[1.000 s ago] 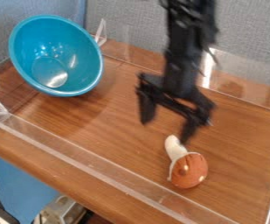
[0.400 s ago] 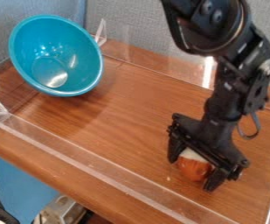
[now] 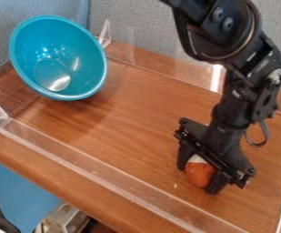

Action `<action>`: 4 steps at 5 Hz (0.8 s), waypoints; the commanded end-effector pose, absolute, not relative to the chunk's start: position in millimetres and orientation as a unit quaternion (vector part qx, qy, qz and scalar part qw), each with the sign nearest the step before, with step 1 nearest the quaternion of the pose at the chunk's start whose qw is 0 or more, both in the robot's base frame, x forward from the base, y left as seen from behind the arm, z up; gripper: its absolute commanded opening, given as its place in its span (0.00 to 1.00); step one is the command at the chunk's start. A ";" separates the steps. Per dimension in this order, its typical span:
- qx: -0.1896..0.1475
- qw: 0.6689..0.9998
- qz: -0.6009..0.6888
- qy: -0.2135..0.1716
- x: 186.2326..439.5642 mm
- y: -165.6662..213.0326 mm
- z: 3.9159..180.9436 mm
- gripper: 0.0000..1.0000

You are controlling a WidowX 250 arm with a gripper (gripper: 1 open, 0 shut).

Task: Put the mushroom in the blue bowl

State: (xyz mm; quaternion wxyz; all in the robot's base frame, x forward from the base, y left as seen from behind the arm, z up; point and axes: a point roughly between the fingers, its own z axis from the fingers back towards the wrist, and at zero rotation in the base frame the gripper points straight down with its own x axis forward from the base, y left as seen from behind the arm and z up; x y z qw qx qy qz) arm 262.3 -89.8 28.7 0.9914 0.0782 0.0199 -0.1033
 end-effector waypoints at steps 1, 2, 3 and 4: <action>0.075 0.991 -0.106 0.001 271.9 -94.4 43.8 0.00; 0.075 0.991 -0.112 -0.007 276.8 -98.1 53.3 0.00; 0.075 0.991 -0.106 -0.009 269.9 -87.5 56.4 0.00; 0.076 0.992 -0.100 -0.013 263.4 -76.8 58.8 0.00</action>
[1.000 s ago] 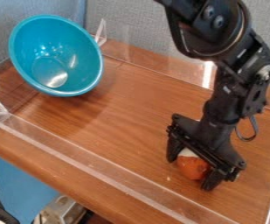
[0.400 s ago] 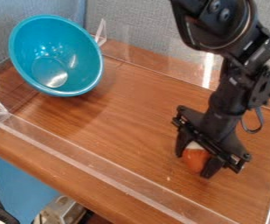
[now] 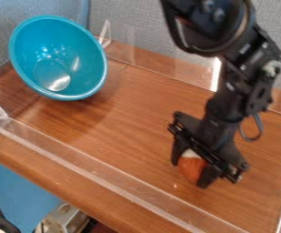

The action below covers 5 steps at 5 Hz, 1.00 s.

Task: Put the mushroom in the blue bowl

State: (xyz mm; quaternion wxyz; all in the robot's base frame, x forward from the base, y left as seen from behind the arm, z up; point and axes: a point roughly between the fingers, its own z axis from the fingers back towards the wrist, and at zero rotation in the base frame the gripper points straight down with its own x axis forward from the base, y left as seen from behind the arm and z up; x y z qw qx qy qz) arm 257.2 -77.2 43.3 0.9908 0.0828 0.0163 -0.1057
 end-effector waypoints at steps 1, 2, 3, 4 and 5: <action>0.077 0.993 -0.089 -0.018 261.0 -74.0 60.1 0.00; 0.080 0.993 -0.082 -0.024 256.9 -76.9 64.1 0.00; 0.083 0.990 -0.110 -0.034 256.4 -79.3 66.0 0.00; 0.086 0.986 -0.136 -0.042 256.2 -81.6 65.7 0.00; 0.086 0.982 -0.160 -0.050 257.1 -83.0 66.1 0.00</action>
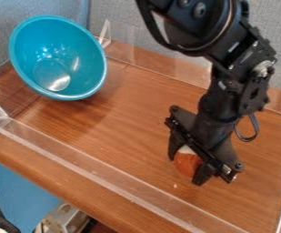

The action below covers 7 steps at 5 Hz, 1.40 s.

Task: Put the mushroom in the blue bowl

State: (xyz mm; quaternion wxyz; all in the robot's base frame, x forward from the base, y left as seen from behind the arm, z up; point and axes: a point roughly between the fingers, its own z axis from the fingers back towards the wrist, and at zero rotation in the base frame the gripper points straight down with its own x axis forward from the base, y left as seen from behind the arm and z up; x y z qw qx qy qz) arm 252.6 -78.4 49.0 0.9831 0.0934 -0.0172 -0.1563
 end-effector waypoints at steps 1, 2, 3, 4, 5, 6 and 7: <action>0.085 0.978 -0.183 -0.055 251.7 -85.6 62.3 0.00; 0.085 0.975 -0.198 -0.056 249.0 -86.4 60.2 0.00; 0.084 0.978 -0.182 -0.055 251.9 -84.4 50.7 0.00; 0.077 0.977 -0.191 -0.063 256.4 -84.5 64.8 0.00; 0.071 0.975 -0.198 -0.071 260.6 -84.6 78.7 0.00; 0.071 0.983 -0.151 -0.082 268.5 -72.2 103.3 0.00; 0.086 0.988 -0.087 -0.097 286.6 -42.0 147.6 0.00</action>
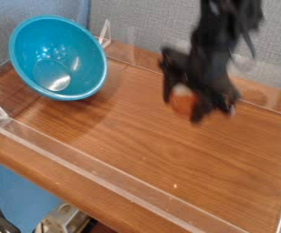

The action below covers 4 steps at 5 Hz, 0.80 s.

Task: Put the mushroom in the blue bowl

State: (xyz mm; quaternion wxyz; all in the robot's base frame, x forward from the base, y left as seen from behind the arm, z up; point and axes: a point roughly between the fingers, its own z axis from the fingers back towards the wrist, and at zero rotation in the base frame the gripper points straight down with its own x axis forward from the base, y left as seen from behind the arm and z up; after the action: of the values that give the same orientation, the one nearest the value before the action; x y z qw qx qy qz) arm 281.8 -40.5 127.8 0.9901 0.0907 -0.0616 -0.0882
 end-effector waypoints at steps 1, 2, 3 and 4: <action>0.093 0.991 -0.021 -0.095 306.7 -9.6 164.0 0.00; 0.097 0.991 0.026 -0.085 311.7 25.2 155.8 0.00; 0.101 0.990 0.064 -0.075 321.0 55.3 144.1 0.00; 0.101 0.985 0.127 -0.065 328.9 72.5 137.1 0.00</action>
State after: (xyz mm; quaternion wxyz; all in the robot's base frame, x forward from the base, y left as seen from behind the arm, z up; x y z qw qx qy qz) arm 322.9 68.6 118.1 0.9869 0.0999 -0.0337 0.1220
